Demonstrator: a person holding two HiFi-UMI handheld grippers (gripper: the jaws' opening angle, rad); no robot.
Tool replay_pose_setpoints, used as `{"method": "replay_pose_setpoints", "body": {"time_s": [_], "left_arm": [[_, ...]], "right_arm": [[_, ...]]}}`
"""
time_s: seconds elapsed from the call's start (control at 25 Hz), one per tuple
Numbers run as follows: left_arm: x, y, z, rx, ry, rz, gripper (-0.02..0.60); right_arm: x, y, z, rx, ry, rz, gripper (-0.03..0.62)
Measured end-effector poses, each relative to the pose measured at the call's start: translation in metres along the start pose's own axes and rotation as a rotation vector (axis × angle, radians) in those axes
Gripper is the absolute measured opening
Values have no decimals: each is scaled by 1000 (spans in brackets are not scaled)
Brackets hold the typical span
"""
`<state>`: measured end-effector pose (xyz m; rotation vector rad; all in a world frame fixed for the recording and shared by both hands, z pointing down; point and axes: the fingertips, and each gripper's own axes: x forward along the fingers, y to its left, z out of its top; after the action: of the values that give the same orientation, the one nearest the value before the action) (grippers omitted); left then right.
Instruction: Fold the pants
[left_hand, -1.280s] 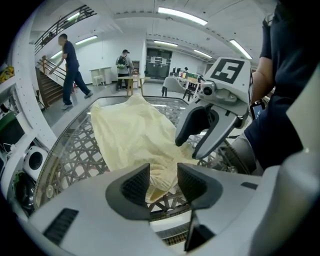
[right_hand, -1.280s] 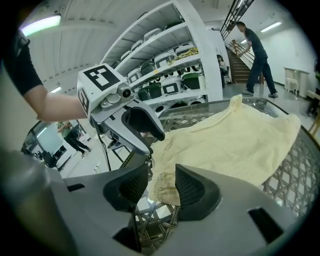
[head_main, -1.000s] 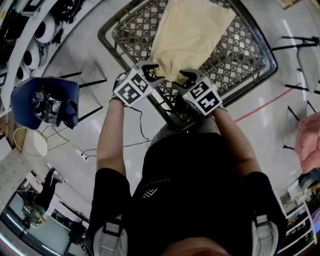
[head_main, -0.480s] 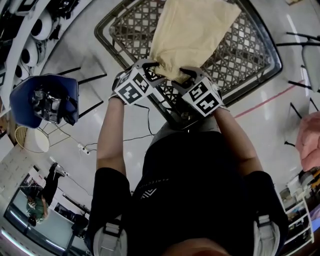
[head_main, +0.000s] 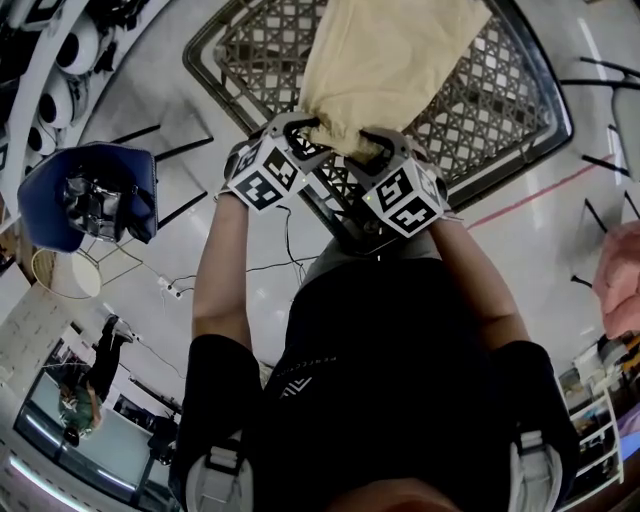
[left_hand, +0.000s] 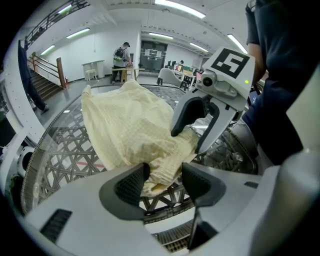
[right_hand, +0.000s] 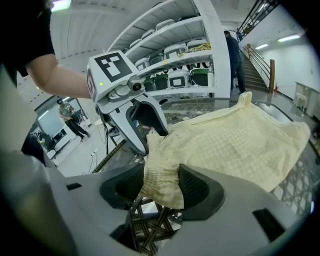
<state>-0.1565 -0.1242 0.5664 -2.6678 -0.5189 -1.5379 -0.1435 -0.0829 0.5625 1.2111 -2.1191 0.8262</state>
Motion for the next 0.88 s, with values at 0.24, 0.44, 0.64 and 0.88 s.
{"method": "replay_pose_setpoints", "body": {"time_s": [0.24,0.44,0.64,0.88], "left_arm": [[1,3,0,-8,-16,25,218],[1,5,0,-13,15,32,202],[1,6,2,-43,37,36,168],[-3,1,6,-109,43,17,80]], "right_arm": [[0,-6,1,15,-35,-43,182],[0,-7,1,17,-30,-53,170],[-1,-8,3,50,-38,-47,169],[-1,-3,1,16,-26,-38,187]]}}
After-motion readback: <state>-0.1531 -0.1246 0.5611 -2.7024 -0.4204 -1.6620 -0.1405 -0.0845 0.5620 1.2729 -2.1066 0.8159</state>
